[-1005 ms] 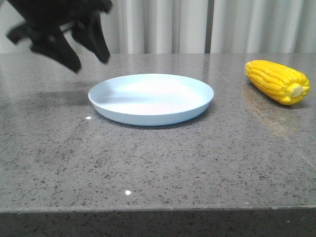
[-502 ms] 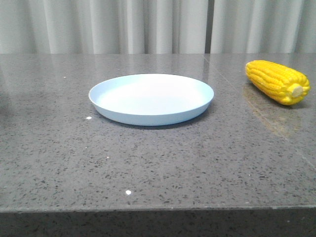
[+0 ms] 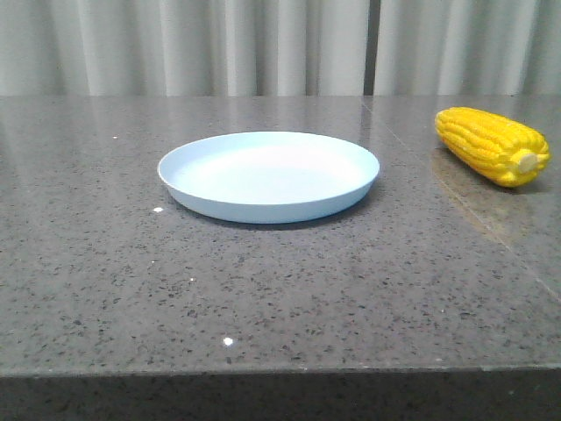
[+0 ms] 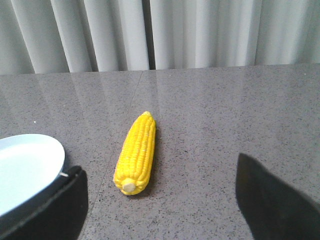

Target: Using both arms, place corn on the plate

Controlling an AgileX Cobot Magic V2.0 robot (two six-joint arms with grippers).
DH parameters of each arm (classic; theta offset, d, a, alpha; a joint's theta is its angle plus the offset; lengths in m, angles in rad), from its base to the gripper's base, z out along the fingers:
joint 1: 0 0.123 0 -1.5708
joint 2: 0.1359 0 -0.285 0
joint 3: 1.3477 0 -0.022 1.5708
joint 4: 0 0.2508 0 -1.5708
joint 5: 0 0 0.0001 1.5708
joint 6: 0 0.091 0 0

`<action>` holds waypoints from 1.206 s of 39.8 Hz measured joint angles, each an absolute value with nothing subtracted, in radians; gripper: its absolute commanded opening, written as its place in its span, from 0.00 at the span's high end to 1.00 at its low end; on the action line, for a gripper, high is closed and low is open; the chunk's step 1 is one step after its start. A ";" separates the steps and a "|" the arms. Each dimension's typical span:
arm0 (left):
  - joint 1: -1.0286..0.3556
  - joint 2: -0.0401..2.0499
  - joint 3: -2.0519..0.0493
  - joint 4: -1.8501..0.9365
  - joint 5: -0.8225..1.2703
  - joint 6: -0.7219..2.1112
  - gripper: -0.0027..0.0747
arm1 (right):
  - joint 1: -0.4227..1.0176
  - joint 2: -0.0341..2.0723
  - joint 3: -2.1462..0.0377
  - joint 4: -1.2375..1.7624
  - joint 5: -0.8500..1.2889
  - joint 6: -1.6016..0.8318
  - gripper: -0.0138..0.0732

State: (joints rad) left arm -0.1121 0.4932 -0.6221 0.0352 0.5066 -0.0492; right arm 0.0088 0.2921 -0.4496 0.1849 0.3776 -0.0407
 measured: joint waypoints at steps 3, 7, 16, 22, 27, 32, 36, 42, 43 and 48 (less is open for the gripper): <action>-0.114 0.399 -0.550 0.035 0.482 -0.049 0.99 | 0.009 0.292 -0.450 0.185 0.378 -0.041 0.12; -0.114 0.298 -0.481 0.035 0.450 -0.049 0.99 | 0.009 0.292 -0.450 0.185 0.378 -0.041 0.12; -0.114 0.188 -0.415 0.039 0.418 -0.049 0.99 | 0.009 0.292 -0.450 0.185 0.378 -0.041 0.12; -0.114 0.186 -0.401 0.041 0.416 -0.049 0.99 | 0.009 0.292 -0.450 0.185 0.378 -0.041 0.12; -0.114 0.186 -0.401 0.041 0.416 -0.049 0.99 | 0.009 0.292 -0.450 0.185 0.378 -0.041 0.12; -0.114 0.186 -0.401 0.041 0.416 -0.049 0.99 | 0.009 0.292 -0.450 0.185 0.367 -0.041 0.12; -0.114 0.186 -0.401 0.041 0.416 -0.049 0.99 | 0.009 0.297 -0.450 0.192 0.332 -0.041 0.13; -0.114 0.186 -0.401 0.041 0.416 -0.049 0.99 | 0.009 0.405 -0.509 0.195 0.316 -0.041 0.13; -0.114 0.186 -0.401 0.041 0.416 -0.049 0.99 | 0.009 0.440 -0.528 0.195 0.318 -0.041 0.13; -0.114 0.186 -0.401 0.041 0.416 -0.049 0.99 | 0.009 0.643 -0.649 0.195 0.359 -0.041 0.13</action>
